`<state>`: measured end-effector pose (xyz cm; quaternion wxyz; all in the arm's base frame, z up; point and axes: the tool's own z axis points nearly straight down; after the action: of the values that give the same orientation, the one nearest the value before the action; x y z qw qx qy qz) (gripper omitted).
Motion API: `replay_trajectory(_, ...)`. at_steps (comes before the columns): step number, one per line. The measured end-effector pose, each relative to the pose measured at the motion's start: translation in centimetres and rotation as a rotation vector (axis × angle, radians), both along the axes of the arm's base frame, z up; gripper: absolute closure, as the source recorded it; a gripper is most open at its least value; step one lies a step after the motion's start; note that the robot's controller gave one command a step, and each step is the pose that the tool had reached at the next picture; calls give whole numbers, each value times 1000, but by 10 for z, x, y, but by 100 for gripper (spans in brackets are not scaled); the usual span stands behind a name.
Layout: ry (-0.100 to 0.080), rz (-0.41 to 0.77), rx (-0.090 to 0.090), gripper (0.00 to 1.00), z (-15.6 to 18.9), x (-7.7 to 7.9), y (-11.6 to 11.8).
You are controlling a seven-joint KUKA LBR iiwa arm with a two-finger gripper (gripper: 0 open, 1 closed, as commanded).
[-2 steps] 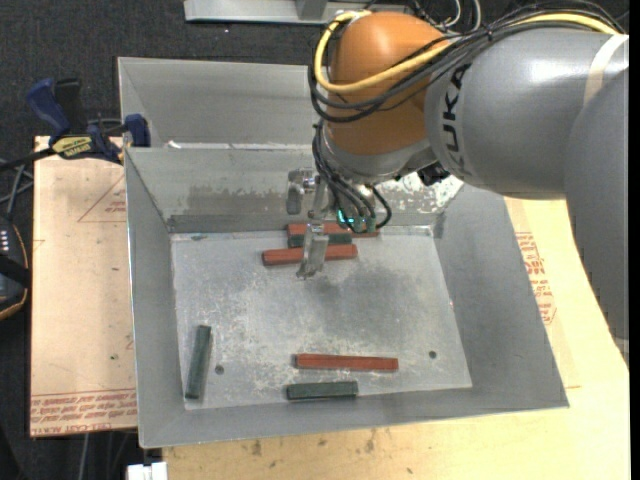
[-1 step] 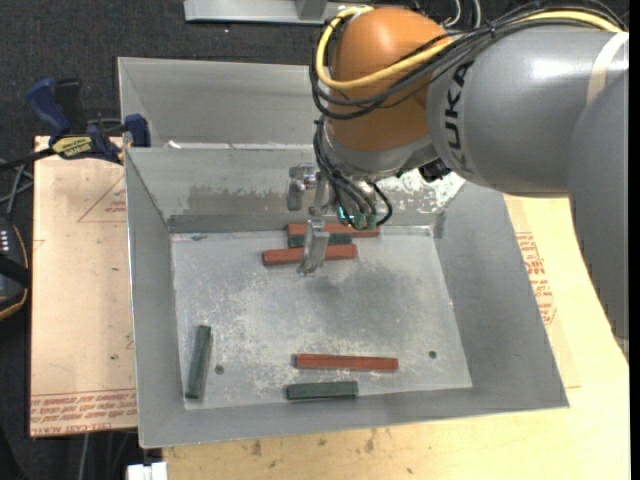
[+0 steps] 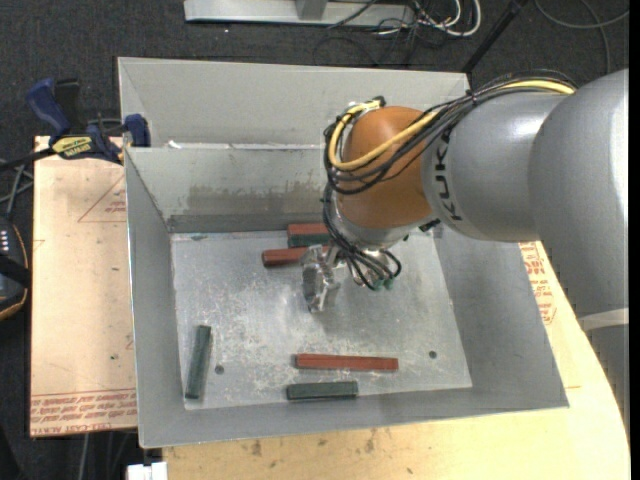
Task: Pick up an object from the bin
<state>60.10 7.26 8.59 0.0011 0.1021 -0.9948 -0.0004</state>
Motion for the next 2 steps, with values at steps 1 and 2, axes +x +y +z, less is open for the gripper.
replay_trajectory(1, -3, 0, 1, 0, 1, 1, 1)
replay_trajectory(2, -3, 0, 1, 0, 1, 1, 1)
